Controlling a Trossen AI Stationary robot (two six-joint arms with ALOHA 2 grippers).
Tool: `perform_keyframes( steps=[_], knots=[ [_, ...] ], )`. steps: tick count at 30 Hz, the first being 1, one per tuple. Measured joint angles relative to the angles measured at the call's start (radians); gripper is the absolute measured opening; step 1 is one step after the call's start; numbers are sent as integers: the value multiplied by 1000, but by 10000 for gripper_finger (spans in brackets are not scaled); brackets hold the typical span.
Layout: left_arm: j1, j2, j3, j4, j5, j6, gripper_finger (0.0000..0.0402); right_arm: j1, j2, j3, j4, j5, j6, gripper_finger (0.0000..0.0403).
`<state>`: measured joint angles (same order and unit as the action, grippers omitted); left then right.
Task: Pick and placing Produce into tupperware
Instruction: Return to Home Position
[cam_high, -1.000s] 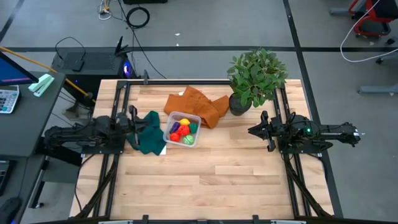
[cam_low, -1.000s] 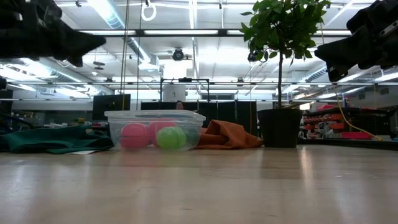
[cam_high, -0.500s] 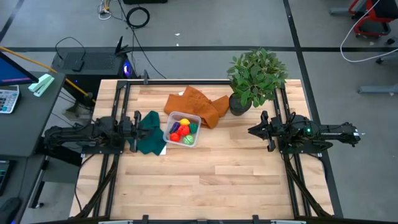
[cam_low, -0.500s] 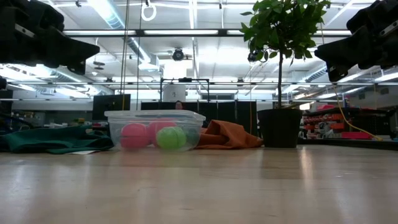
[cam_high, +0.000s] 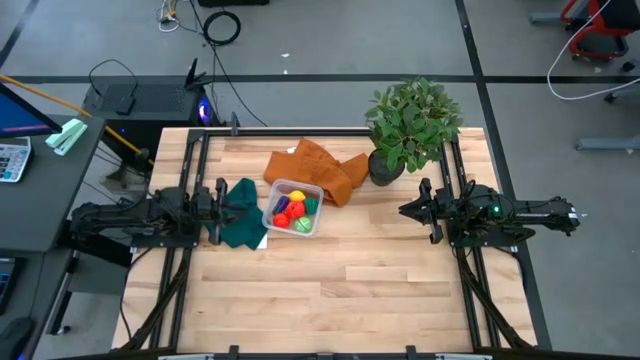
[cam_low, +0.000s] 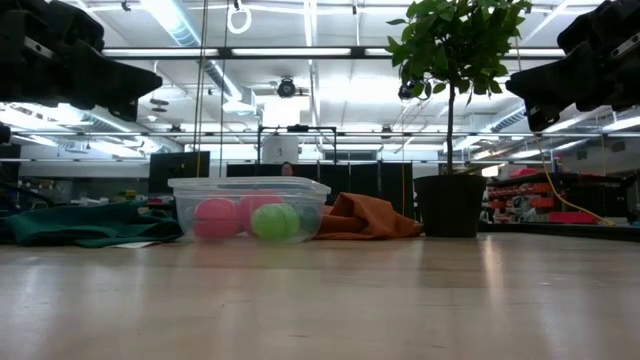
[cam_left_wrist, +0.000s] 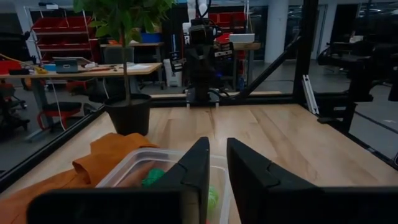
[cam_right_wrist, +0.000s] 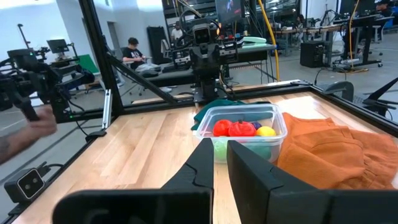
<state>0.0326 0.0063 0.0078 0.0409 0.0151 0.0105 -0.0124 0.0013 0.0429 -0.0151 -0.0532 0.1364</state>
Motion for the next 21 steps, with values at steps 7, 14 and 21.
perform_keyframes(
  steps=[7,14,21],
  knots=[
    [0,0,0,5,1,6,75,0,0,0,0,0,0,14],
    [0,0,0,9,2,1,69,0,0,0,0,0,0,14],
    [0,0,0,11,2,0,74,0,0,0,0,0,0,14]
  ],
)
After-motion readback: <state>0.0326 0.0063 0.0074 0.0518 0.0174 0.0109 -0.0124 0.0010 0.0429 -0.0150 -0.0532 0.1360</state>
